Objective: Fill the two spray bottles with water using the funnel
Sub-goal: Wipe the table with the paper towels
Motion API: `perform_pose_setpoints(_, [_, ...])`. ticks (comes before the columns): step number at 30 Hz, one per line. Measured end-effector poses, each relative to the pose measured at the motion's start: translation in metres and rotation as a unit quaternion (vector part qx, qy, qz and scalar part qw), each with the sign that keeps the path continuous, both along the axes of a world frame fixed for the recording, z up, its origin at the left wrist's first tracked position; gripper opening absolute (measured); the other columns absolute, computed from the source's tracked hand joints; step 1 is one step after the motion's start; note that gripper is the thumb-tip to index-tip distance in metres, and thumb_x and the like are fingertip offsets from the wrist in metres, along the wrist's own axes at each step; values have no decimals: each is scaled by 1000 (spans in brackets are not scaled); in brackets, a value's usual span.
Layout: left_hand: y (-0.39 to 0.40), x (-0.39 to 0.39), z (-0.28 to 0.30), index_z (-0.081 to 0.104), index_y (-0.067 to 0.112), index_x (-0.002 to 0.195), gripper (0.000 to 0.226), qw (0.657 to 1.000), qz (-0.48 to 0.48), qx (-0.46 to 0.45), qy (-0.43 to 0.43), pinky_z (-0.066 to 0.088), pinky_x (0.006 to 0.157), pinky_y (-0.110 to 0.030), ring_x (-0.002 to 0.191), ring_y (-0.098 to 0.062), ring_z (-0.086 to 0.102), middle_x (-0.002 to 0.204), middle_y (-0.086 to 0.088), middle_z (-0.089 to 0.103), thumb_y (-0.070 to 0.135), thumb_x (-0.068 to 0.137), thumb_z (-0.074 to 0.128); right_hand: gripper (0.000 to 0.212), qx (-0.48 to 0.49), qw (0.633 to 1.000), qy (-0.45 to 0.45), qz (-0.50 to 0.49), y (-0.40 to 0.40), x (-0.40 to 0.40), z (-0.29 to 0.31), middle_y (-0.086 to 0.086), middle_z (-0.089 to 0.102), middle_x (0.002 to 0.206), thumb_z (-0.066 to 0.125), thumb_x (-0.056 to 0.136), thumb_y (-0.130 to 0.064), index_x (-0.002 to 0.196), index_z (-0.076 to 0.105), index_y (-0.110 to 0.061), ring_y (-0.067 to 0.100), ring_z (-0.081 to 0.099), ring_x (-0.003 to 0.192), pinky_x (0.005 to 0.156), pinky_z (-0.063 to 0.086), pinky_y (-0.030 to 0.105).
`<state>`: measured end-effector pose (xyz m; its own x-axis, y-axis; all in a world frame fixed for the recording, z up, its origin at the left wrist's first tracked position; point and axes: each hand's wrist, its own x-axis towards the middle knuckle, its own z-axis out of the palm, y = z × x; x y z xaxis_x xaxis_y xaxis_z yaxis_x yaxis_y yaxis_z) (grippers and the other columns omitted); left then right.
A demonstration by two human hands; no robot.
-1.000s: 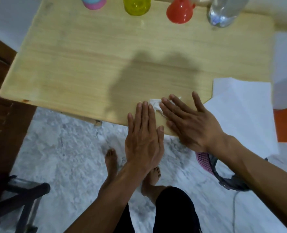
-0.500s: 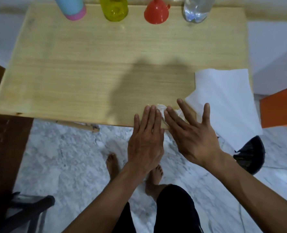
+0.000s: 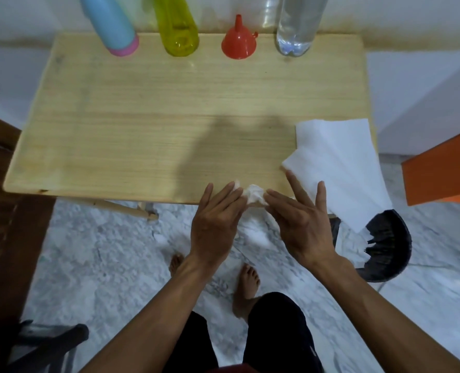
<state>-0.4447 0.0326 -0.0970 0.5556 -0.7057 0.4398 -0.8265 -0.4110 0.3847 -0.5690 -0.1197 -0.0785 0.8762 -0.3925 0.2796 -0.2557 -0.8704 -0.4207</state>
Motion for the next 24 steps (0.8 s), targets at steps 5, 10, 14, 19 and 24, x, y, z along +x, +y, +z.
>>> perform_pose_setpoints(5, [11, 0, 43, 77, 10, 107, 28, 998, 18, -2, 64, 47, 105, -49, 114, -21, 69, 115, -7, 75, 26, 99, 55, 23, 137, 985, -66, -86, 14, -1, 37, 4, 75, 97, 67, 93, -22, 110, 78, -12, 29, 62, 109, 89, 49, 59])
perform_pose_setpoints(10, [27, 4, 103, 78, 11, 108, 37, 985, 28, -25, 171, 58, 82, -33, 95, -22, 74, 107, -5, 78, 38, 99, 54, 20, 209, 962, -89, -154, 43, 0, 92, 6, 74, 87, 74, 91, -17, 109, 79, -10, 16, 58, 90, 77, 54, 45])
perform_pose_setpoints(14, [48, 9, 138, 79, 8, 106, 31, 979, 5, -54, 195, 55, 80, -26, 92, -20, 75, 104, -6, 79, 33, 97, 62, 21, 239, 938, -106, -226, 76, 0, 139, 3, 76, 96, 77, 90, -23, 107, 80, -11, 11, 63, 92, 79, 47, 31])
perform_pose_setpoints(19, [74, 6, 171, 80, 6, 104, 30, 980, -41, -56, 186, 56, 75, -30, 88, -24, 76, 100, -9, 79, 28, 93, 62, 18, 208, 926, -157, -274, 129, -13, 169, 15, 76, 82, 74, 92, -20, 89, 79, -3, 18, 58, 83, 68, 45, 36])
perform_pose_setpoints(24, [84, -16, 183, 80, 8, 104, 18, 966, -89, -74, 233, 59, 80, -36, 91, -24, 76, 100, -7, 79, 20, 95, 69, 17, 194, 904, -168, -342, 164, -42, 171, 3, 75, 77, 68, 96, -27, 96, 81, -16, 15, 64, 70, 65, 49, 39])
